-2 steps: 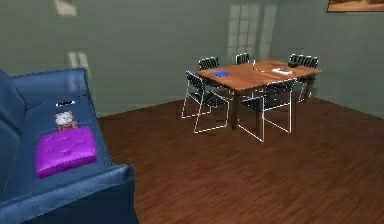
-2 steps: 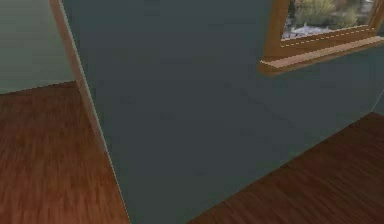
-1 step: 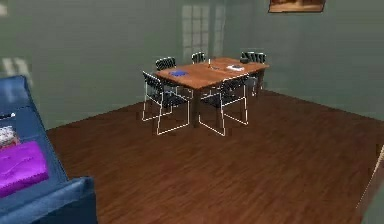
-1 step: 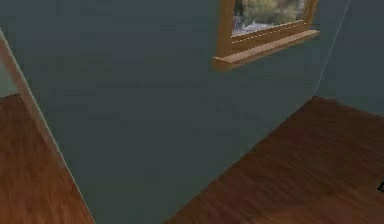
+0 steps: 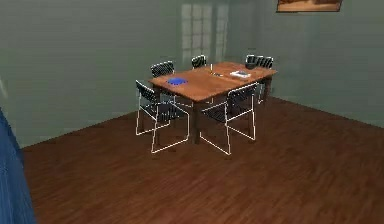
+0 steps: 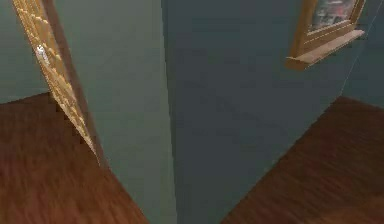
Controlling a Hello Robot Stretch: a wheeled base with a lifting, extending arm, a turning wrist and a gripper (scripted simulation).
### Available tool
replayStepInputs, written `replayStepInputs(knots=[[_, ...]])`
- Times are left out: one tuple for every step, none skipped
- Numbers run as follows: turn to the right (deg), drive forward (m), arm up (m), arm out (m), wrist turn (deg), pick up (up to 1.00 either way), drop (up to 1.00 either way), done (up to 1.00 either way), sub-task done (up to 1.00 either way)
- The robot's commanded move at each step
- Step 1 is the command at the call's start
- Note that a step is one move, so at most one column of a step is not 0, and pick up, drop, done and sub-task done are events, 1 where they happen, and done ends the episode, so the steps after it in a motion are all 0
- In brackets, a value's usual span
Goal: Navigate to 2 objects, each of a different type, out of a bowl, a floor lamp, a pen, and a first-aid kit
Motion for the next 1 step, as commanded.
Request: replayStepInputs(knots=[[-24.0,0.0,0.0,0.0,0.0,0.0,0.0,0.0,0.0]])
